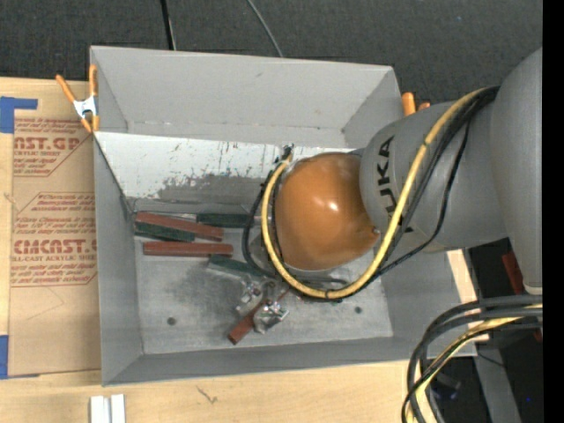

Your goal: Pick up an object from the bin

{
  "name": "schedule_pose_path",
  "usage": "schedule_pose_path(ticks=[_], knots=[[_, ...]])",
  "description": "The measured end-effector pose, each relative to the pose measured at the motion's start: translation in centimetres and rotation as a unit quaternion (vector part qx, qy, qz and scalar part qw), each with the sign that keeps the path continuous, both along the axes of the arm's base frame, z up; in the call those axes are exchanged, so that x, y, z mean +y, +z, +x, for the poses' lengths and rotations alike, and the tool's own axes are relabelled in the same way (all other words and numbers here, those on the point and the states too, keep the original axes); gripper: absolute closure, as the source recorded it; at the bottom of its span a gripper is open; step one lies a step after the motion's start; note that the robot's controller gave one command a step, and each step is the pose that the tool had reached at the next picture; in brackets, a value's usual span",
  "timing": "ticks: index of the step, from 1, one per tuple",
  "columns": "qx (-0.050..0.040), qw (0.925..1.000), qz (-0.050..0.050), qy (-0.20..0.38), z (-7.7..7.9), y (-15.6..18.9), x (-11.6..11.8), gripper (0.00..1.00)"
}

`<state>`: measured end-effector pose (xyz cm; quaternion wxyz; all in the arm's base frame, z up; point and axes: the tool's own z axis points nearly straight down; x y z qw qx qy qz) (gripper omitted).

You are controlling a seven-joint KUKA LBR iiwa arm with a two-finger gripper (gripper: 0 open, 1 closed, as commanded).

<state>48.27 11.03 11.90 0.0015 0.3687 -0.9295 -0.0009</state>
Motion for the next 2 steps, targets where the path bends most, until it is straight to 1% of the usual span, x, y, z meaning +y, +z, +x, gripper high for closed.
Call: schedule_pose_path(ticks=[1,2], knots=[[-0.0003,0.9993,0.000,-0.037,0.5,3.5,-0.9,1.00],[-0.0029,0.9990,0.000,-0.045,0.6,6.6,-1.1,1.00]])
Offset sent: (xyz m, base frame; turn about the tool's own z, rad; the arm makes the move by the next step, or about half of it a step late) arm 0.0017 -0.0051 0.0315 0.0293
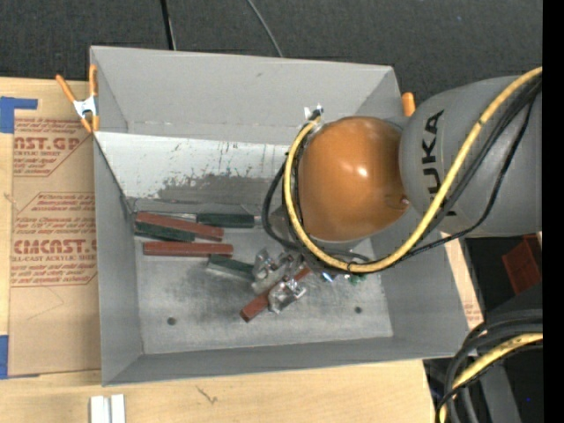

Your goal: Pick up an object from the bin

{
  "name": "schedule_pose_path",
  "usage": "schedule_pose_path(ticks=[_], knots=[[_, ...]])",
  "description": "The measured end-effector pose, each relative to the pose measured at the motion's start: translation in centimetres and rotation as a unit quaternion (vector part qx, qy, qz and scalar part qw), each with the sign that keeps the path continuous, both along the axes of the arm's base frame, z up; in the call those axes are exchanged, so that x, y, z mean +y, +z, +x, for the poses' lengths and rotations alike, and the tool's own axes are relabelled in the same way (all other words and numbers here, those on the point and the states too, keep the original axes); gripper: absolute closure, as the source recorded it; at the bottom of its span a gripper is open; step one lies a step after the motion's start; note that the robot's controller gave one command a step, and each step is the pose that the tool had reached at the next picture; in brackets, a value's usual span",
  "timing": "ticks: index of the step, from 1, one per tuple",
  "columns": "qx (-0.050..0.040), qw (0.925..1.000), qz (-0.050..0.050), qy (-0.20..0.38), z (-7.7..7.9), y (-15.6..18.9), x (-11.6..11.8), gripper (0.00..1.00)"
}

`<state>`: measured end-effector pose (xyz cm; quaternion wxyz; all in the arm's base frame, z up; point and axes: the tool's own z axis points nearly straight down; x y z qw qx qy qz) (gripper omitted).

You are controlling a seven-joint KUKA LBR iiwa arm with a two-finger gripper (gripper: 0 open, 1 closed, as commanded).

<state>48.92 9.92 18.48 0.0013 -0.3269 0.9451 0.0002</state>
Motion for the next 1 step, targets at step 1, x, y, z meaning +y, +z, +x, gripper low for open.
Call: schedule_pose_path(ticks=[1], knots=[[0.0007,0.9997,0.000,0.025,-0.42,3.56,1.37,1.00]])
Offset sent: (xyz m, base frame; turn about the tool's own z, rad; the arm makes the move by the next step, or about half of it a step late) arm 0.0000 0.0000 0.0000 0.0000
